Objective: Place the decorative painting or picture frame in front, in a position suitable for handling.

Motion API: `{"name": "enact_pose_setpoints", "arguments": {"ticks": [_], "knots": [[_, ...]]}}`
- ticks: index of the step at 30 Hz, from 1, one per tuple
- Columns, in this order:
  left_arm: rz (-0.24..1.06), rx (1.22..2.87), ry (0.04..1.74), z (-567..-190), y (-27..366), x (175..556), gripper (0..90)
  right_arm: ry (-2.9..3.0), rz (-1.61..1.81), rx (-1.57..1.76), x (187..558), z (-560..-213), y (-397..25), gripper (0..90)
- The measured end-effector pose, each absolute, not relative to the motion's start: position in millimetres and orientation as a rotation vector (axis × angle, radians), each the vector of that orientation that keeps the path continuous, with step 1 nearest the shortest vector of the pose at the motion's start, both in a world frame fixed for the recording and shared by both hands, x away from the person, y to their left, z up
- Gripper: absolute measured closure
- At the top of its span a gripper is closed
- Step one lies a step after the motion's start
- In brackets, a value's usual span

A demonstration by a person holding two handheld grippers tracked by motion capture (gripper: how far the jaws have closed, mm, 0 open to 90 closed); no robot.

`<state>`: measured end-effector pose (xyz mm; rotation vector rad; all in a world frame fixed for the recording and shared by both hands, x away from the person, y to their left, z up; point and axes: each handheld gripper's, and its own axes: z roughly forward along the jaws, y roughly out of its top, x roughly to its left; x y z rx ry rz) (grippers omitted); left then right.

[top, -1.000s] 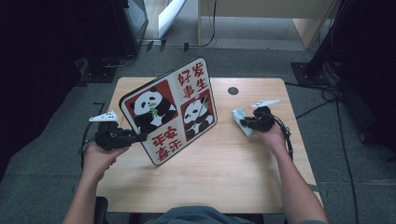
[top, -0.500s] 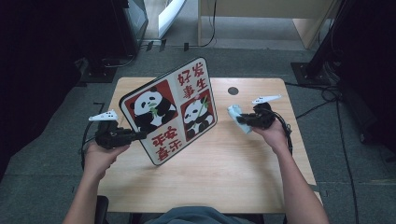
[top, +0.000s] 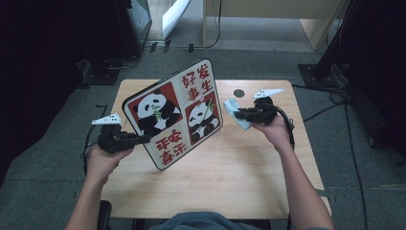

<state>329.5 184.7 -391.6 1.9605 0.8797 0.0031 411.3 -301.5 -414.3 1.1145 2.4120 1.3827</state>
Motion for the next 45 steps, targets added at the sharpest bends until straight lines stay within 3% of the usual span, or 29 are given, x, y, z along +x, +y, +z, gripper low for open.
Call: {"name": "enact_pose_setpoints", "arguments": {"ticks": [28,45], "knots": [[-0.002,1.976,0.861,-389.9,179.6,320.1,78.8,2.368,1.578,0.842,424.5,-318.4,-250.5,77.3],[0.002,1.989,0.853,-389.2,180.0,321.6,79.0,2.285,1.629,0.815,444.1,-298.6,-239.3,77.4]]}}
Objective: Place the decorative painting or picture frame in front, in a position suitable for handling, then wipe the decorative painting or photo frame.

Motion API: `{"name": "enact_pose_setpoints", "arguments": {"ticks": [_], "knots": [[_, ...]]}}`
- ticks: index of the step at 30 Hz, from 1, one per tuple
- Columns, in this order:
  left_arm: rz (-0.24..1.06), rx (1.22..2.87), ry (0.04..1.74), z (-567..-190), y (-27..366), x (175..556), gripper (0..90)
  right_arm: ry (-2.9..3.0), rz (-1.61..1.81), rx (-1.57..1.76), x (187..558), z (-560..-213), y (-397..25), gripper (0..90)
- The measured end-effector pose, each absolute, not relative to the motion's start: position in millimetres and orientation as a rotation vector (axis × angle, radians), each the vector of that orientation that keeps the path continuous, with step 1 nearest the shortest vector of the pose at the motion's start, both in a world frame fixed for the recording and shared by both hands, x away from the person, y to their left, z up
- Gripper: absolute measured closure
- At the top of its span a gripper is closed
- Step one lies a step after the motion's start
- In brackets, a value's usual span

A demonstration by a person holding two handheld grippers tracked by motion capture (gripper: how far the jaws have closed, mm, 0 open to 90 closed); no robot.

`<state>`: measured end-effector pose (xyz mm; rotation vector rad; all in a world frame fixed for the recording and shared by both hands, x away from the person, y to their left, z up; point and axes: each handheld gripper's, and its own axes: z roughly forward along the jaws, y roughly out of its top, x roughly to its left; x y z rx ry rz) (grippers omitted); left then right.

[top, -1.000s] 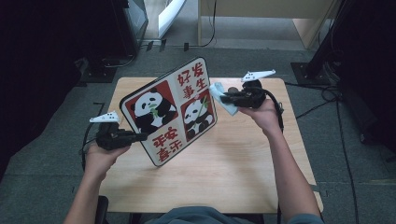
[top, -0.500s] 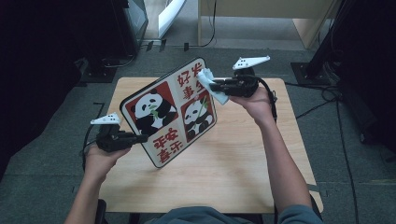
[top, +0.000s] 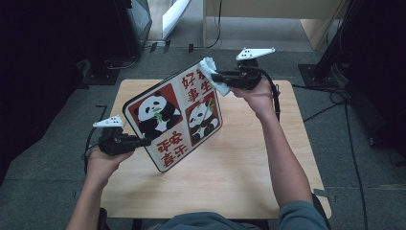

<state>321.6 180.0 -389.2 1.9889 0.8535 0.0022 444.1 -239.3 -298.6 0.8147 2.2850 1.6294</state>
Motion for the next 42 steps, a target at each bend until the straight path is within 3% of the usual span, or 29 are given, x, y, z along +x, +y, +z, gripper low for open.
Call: {"name": "enact_pose_setpoints", "arguments": {"ticks": [42], "knots": [[-0.015,1.980,0.846,-390.4,182.0,323.2,78.6,2.372,1.559,0.875,459.7,-333.3,-236.1,77.3]]}}
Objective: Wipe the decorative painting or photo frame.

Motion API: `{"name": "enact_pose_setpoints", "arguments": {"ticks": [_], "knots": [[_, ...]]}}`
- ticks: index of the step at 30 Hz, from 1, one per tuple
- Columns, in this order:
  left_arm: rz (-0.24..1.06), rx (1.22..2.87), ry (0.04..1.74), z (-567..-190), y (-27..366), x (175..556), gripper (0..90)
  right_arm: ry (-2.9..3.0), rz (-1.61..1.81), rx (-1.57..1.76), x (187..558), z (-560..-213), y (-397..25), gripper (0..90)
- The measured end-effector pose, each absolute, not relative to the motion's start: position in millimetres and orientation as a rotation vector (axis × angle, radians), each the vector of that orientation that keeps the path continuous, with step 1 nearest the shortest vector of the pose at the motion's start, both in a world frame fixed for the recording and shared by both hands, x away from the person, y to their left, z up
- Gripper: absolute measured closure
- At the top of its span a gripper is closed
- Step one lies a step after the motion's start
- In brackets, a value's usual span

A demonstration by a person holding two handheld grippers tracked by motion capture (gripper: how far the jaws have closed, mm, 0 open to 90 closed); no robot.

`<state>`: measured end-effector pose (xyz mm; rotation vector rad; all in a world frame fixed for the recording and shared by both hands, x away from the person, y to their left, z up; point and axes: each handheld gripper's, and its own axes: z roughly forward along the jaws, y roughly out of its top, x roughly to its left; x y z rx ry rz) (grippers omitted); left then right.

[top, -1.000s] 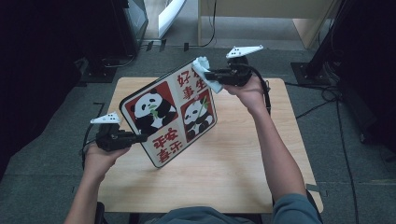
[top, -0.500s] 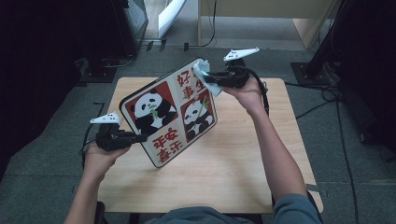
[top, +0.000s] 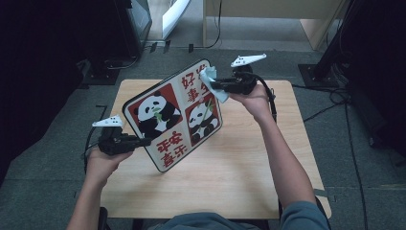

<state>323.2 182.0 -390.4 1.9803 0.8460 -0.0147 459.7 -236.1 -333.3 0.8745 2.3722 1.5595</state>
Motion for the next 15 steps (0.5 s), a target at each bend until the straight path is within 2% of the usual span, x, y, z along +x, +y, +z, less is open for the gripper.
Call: {"name": "enact_pose_setpoints", "arguments": {"ticks": [15], "knots": [[-0.009,1.967,0.853,-391.6,182.2,322.9,78.2,2.382,1.578,0.889,456.7,-345.8,-238.5,77.3]]}}
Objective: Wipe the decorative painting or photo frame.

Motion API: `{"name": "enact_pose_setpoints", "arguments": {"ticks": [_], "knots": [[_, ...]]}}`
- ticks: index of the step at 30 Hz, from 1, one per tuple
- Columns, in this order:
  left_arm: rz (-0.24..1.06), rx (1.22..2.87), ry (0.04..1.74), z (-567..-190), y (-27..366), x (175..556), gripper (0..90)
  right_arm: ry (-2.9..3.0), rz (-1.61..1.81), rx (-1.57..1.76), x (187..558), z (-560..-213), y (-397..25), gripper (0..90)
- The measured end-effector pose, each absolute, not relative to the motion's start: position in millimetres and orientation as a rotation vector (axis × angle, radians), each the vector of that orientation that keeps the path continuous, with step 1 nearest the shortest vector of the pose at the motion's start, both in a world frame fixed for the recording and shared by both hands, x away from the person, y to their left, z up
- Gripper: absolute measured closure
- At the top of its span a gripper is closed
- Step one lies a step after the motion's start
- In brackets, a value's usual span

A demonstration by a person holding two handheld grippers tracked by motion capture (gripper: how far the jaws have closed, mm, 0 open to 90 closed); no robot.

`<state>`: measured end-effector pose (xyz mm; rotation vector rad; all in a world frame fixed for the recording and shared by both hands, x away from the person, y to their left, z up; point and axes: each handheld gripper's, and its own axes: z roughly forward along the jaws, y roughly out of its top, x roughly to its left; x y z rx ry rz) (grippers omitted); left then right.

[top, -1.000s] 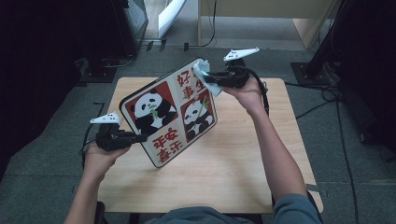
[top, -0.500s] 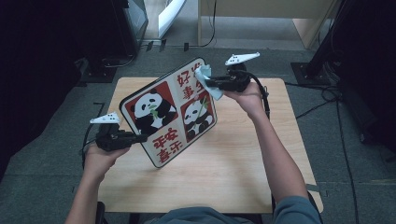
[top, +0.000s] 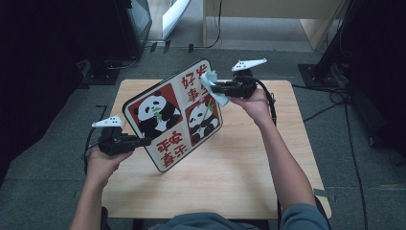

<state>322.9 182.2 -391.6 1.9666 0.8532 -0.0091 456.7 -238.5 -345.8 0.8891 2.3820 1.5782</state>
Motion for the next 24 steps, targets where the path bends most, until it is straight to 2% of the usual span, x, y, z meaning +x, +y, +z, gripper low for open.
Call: {"name": "enact_pose_setpoints", "arguments": {"ticks": [24], "knots": [[-0.025,1.935,0.864,-392.7,183.5,321.7,76.2,2.433,1.563,0.926,450.6,-361.7,-238.7,77.2]]}}
